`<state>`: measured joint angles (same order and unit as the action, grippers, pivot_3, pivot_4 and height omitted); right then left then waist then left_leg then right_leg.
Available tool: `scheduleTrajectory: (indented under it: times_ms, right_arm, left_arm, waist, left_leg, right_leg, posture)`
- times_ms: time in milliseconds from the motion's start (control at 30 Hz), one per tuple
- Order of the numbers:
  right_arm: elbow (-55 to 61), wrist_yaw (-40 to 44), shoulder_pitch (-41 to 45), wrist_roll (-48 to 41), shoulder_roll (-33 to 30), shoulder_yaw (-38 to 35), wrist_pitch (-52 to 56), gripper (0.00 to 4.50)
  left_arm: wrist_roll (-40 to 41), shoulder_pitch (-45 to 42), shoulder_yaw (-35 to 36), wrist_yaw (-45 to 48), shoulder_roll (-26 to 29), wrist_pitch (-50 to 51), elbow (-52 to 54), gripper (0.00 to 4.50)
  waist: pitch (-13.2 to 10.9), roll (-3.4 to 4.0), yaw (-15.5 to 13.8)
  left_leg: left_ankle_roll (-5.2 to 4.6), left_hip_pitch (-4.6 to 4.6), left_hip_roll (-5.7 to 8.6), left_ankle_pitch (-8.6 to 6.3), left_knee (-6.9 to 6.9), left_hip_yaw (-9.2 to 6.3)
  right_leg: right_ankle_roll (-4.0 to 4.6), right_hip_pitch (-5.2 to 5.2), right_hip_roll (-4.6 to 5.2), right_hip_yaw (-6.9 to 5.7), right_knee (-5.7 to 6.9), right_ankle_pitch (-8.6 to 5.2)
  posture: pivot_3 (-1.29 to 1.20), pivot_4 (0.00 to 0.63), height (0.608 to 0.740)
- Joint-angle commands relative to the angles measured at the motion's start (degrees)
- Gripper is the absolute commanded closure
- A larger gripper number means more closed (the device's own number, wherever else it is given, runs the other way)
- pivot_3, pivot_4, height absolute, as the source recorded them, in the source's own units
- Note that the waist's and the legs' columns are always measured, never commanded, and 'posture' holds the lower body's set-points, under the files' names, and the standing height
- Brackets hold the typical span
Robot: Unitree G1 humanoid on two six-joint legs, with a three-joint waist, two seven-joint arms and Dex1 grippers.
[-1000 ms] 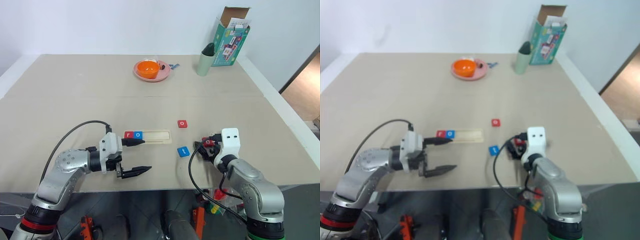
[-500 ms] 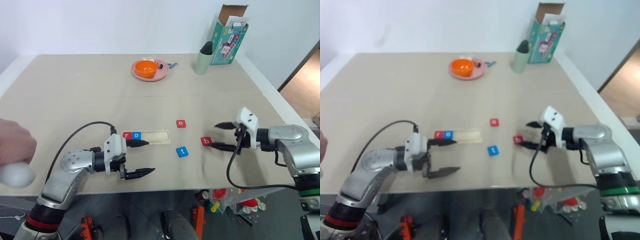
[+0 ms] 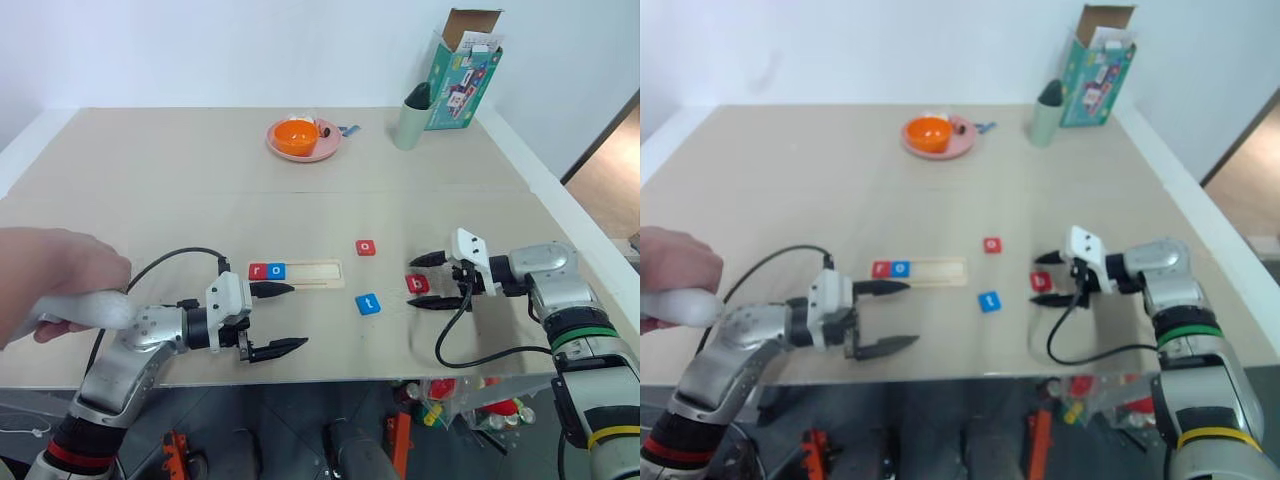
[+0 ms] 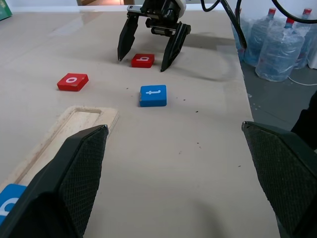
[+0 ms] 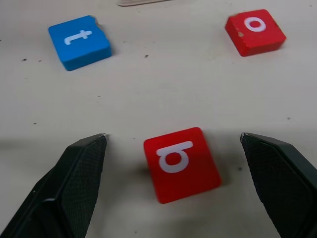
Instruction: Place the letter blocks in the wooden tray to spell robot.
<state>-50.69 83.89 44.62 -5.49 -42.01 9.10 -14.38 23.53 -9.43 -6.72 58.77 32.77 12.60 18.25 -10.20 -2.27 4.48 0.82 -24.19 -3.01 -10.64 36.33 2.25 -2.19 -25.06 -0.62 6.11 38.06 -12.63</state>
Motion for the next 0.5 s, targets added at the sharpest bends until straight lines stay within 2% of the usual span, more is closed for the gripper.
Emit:
scheduleTrajectory:
  times_ms: [33, 67, 100, 300, 400, 500]
  right_arm:
    - [-3.0, 1.0, 1.1, 1.2, 0.1, -0.6, -2.5, 0.03]
    - [-4.2, 0.5, 1.6, 1.5, 0.3, -0.7, -2.9, 0.03]
    - [-5.2, -0.1, 2.1, 1.7, 0.6, -0.8, -3.3, 0.26]
    - [-8.9, -0.7, 3.6, 2.8, 0.9, -0.8, -5.2, 2.2]
    - [-9.2, -0.6, 3.7, 2.9, 0.8, -1.0, -5.6, 3.17]
    - [-7.1, -0.7, 3.4, 1.8, 1.2, -1.9, -4.3, 3.3]
  left_arm:
    - [0.8, 0.3, 1.4, -0.7, 0.8, 0.2, 2.7, 0.0]
    - [0.8, 0.2, 1.4, -0.8, 0.8, 0.4, 2.8, 0.0]
    - [0.8, 0.2, 1.4, -0.8, 0.8, 0.5, 2.9, 0.0]
    - [0.9, 0.2, 1.4, -0.9, 1.2, 1.0, 3.0, 0.0]
    - [1.0, 0.1, 1.4, -1.0, 1.3, 1.2, 3.1, 0.0]
    - [1.0, 0.1, 1.3, -1.1, 1.4, 1.2, 3.1, 0.0]
  waist:
    - [0.0, 0.0, 0.0]
    - [0.0, 0.0, 0.0]
    - [0.0, 0.0, 0.0]
    - [0.0, 0.0, 0.1]
    - [0.0, -0.01, 0.2]
    - [0.0, -0.01, 0.2]
  left_leg:
    - [0.0, 0.02, 0.0, 0.0, 0.0, 0.0]
    - [0.0, 0.08, 0.0, 0.0, 0.01, 0.0]
    - [0.0, 0.12, 0.0, 0.0, 0.03, 0.0]
    - [0.0, 0.36, 0.04, 0.02, 0.18, 0.02]
    - [0.01, 0.79, 0.06, 0.01, 0.18, 0.04]
    - [0.01, 0.85, 0.07, 0.02, 0.17, 0.04]
  right_leg:
    - [0.0, 0.02, 0.0, 0.0, 0.01, 0.0]
    - [0.01, 0.06, 0.0, 0.01, 0.01, 0.0]
    - [0.01, 0.1, 0.0, 0.0, 0.01, 0.0]
    - [0.04, 0.39, 0.01, 0.08, 0.0, 0.04]
    - [0.04, 0.83, 0.04, 0.13, -0.01, 0.02]
    - [0.04, 0.86, 0.04, 0.16, -0.01, 0.02]
  posture:
    - [0.0, 0.15, 0.74]
    - [0.0, 0.15, 0.74]
    - [0.0, 0.15, 0.74]
    - [0.0, 0.15, 0.74]
    - [0.0, 0.15, 0.74]
    - [0.0, 0.15, 0.74]
